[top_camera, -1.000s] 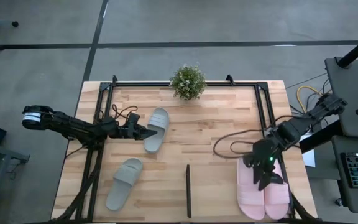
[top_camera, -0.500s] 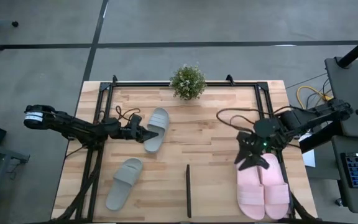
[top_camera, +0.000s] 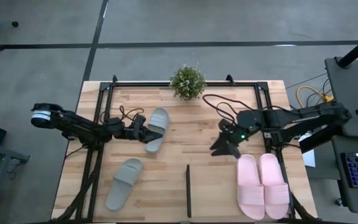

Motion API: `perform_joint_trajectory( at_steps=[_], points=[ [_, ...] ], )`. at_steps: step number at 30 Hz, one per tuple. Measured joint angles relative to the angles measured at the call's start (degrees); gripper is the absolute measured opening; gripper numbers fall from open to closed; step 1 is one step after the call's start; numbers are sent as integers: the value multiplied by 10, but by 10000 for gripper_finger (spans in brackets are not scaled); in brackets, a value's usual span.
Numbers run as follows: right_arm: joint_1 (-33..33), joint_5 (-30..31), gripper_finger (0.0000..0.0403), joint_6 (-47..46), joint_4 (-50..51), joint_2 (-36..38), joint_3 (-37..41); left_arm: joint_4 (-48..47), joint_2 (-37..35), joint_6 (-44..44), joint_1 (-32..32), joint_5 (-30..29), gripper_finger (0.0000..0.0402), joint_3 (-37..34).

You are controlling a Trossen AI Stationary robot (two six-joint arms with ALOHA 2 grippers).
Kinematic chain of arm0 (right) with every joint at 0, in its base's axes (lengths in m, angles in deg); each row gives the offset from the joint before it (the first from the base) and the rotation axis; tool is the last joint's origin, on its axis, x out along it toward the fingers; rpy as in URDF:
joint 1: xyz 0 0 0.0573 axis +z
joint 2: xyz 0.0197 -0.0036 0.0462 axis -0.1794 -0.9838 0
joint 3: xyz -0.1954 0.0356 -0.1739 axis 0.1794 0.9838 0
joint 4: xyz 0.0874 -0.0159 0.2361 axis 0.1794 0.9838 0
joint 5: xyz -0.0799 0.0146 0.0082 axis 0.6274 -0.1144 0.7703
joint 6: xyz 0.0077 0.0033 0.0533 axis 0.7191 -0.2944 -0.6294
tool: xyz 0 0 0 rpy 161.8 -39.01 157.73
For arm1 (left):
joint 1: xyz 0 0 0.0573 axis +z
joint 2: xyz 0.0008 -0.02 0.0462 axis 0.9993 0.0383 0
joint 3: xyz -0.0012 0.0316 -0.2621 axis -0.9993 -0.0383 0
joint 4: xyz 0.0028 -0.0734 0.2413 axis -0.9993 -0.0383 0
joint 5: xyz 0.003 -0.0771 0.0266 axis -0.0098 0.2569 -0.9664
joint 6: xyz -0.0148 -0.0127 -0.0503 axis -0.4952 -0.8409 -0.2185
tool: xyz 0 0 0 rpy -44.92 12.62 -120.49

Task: Pick and place slides into the shelf
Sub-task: Put the top gray slide on the shelf

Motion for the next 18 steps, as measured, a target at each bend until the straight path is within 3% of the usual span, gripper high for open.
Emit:
perform_joint_trajectory(
  at_steps=[6,11,18],
  points=[
    [-17,8,192,-31,-7,-33,0,1,26,-22,0,19,165,16],
    [-19,13,192,-63,-7,-34,0,-4,33,-30,0,22,168,8],
    [-25,68,192,-99,-8,-26,0,-5,27,-30,0,3,168,7]
  ],
)
